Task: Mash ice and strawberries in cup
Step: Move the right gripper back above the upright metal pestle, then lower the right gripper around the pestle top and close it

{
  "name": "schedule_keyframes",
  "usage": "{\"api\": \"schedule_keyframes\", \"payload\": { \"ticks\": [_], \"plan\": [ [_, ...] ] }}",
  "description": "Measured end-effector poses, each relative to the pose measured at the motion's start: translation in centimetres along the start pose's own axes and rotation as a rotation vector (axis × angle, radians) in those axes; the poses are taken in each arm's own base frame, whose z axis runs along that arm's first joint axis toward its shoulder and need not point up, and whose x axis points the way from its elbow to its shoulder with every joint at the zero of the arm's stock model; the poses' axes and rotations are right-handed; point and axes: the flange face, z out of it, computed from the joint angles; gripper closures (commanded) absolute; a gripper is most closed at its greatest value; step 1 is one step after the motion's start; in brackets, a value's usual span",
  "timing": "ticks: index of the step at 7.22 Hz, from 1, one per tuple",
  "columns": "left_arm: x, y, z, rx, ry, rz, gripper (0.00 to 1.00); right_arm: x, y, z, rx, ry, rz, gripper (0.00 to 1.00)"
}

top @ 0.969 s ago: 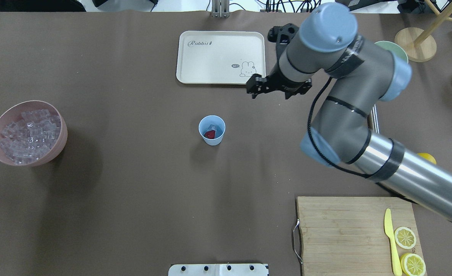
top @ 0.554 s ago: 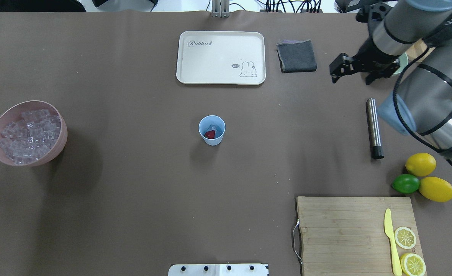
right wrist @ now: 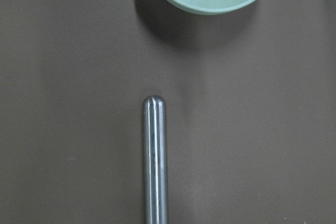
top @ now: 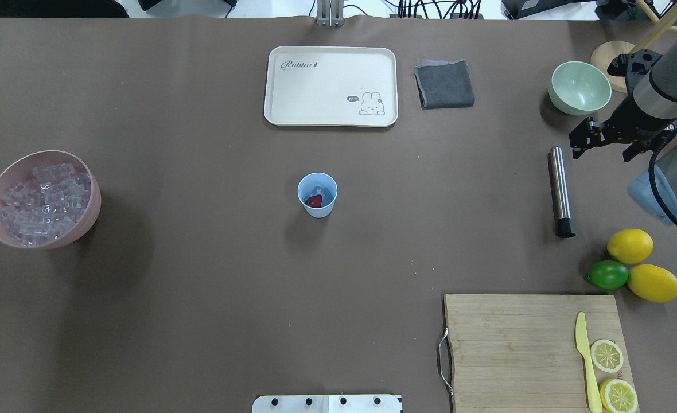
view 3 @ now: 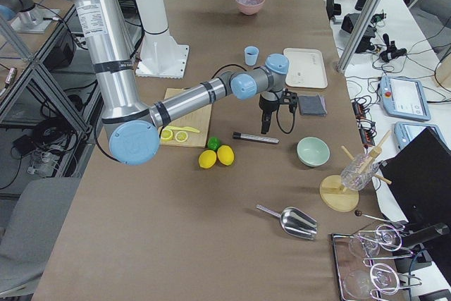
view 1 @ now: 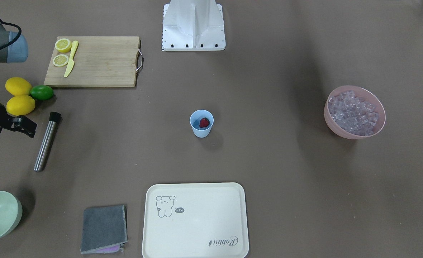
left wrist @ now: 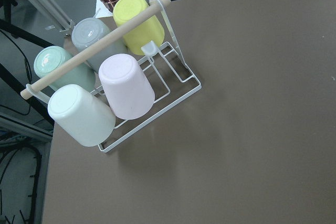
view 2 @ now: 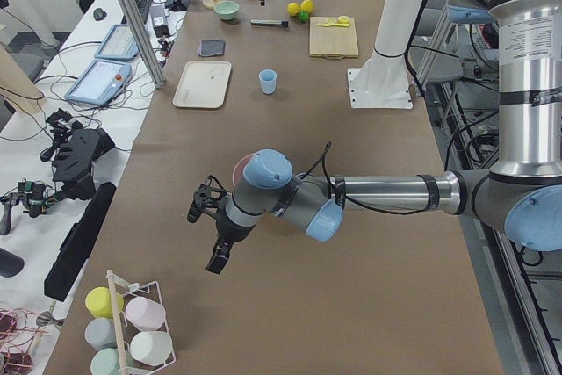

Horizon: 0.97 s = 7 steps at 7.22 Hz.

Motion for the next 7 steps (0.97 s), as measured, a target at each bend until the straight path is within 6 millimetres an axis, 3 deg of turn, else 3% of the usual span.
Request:
{"api": "schedule_keyframes", "payload": {
  "ticks": [3, 5, 7],
  "plan": [
    [0.4, -0.4, -0.2, 0.018, 0.005, 0.015, 0.02, -2.6, -2.5, 3.9, 0.045, -0.06, -0.042, 0.0],
    [0.7, -0.8, -0.2, 0.021, 0.007, 0.021, 0.02, -4.5, -2.5, 5.6, 0.054, -0.086, -0.089, 0.0],
    [0.9, -1.4, -0.2, 0.026, 0.008, 0.025, 0.02, -3.7, -2.0, 6.6, 0.04, -0.08, -0.096, 0.0]
  ]
}}
